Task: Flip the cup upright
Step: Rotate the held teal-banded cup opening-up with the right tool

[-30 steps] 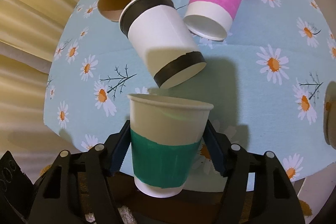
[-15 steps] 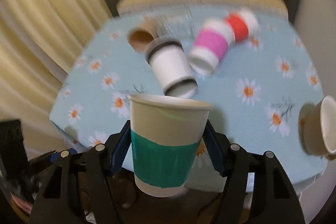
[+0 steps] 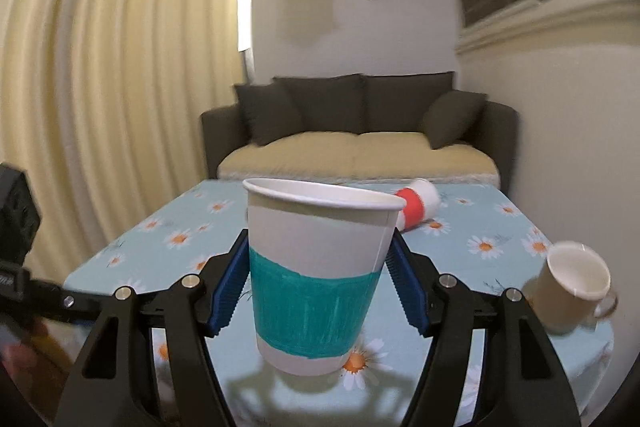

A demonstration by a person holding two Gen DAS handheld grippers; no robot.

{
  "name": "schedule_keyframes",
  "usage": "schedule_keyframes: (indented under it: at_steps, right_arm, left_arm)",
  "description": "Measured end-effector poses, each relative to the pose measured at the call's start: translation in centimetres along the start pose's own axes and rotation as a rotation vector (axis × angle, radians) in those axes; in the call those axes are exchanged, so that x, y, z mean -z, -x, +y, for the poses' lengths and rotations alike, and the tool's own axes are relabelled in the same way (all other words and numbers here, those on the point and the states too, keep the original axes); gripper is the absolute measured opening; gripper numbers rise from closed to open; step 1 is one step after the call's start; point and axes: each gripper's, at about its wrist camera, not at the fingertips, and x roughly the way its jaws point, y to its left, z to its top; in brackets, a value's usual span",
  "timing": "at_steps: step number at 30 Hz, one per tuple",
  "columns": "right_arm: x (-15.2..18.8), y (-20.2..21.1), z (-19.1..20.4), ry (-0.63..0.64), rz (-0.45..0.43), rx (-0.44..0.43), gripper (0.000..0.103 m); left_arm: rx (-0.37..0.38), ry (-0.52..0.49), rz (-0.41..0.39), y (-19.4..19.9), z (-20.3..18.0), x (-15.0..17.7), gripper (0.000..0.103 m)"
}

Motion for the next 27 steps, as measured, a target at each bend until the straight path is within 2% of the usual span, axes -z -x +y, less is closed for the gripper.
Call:
schedule_keyframes:
  at_steps: [3, 7, 19, 27]
  right_arm:
    - [1.4, -0.3, 0.3, 0.014, -0.023, 0.088, 0.066]
    - [3.4, -1.4, 1.2, 0.049, -0.018, 0.147, 0.066]
    - [5.2, -3.4, 1.3, 0.047, 0.011, 0.136, 0.066]
    - [6.4, -3.6, 2.5, 0.088, 0.025, 0.120, 0.066]
  left_arm:
    - [-0.014, -0.005, -0.005, -0.1, 0.1, -0.1, 0.080]
    - [-0.030, -0.007, 0.000, -0.6, 0.3, -0.4, 0.080]
    - [-0.071, -0.028, 0.011, -1.9, 0.6, -0.7, 0.080]
    - [-0.068, -0.022, 0.001, -2.5, 0.9, -1.0, 0.080]
